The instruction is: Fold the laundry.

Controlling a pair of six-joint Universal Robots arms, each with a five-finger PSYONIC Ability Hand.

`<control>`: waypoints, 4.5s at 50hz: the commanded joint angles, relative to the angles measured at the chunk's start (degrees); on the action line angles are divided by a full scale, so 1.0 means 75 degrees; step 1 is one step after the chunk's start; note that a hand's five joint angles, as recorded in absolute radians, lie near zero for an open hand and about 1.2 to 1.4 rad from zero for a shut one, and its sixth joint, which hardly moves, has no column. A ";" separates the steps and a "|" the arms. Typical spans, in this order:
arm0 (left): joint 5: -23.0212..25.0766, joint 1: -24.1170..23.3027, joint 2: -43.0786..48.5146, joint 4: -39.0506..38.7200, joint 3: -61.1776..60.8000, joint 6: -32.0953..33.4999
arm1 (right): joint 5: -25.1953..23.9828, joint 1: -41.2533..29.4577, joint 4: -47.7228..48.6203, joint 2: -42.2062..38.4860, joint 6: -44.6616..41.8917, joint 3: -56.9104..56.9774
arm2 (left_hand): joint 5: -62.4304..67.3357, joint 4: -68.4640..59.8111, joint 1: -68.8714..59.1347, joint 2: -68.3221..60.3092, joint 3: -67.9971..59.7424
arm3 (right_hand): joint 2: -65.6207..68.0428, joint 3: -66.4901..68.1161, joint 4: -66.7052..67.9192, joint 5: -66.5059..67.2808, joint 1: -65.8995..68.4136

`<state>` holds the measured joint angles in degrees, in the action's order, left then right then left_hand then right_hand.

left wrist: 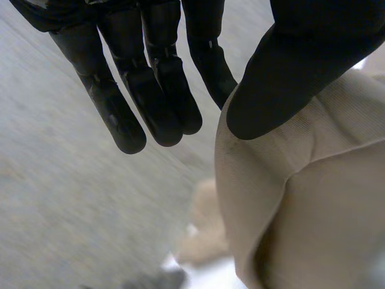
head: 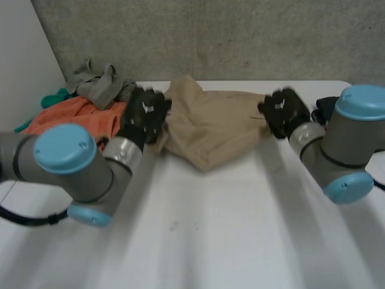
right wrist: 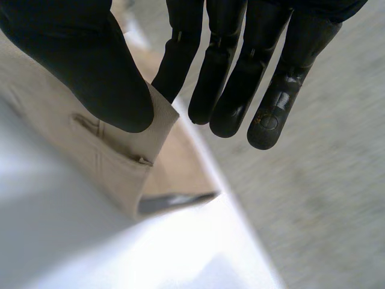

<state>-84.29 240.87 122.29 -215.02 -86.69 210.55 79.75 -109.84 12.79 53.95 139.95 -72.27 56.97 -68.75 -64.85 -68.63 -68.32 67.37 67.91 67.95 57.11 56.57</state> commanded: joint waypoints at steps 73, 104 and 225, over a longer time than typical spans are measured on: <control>-0.0128 -0.0277 -0.3168 0.5264 -0.1799 -0.0651 | -0.0719 0.0593 -0.3209 0.2555 -0.0781 -0.2820 | 0.1738 -0.1500 -0.2020 -0.1515 -0.1557 | 0.1684 0.1612 0.1607 0.1718 0.3124; 0.0692 -0.0230 -0.1673 0.4074 -0.0598 -0.0301 | -0.0414 0.1005 -0.4483 0.2581 -0.2231 -0.2635 | 0.1738 -0.1500 -0.2020 -0.1515 -0.1557 | 0.1684 0.1612 0.1607 0.1718 0.3124; 0.0223 -0.0171 -0.1939 0.2747 -0.3043 -0.0358 | -0.0027 0.0594 -0.2045 0.2955 -0.0437 -0.4052 | -0.4718 0.4957 0.4437 0.4941 0.4899 | 0.1684 0.1612 0.1607 0.1718 0.3124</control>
<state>-82.50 239.36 106.85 -194.49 -110.22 209.52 79.53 -105.39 -3.62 76.81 135.41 -102.75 15.95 -25.81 -25.84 -25.71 -25.70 66.48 66.67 66.68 56.91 56.01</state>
